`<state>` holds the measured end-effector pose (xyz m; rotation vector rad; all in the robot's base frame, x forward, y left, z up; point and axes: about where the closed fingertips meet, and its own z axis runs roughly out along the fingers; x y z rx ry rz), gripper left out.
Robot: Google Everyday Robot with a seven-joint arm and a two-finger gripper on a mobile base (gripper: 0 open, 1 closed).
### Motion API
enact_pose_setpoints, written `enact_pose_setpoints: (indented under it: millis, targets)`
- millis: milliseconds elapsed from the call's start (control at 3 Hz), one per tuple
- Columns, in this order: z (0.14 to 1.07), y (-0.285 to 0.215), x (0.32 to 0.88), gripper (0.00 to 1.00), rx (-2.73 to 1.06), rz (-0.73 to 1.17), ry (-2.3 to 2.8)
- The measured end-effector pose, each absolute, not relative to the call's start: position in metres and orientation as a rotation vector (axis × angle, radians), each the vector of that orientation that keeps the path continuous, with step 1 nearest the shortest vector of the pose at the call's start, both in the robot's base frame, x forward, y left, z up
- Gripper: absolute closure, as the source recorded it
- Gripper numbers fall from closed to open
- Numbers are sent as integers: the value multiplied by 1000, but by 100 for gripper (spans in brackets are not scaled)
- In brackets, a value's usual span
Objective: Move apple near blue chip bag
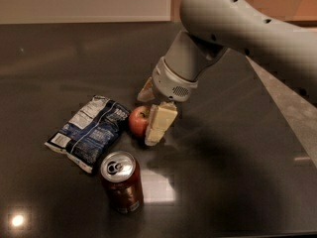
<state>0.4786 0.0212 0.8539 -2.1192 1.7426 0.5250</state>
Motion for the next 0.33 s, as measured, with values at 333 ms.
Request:
enact_pose_setpoints:
  millis: [333]
  targets:
    - [854,21,479,0,-2119,525,1742]
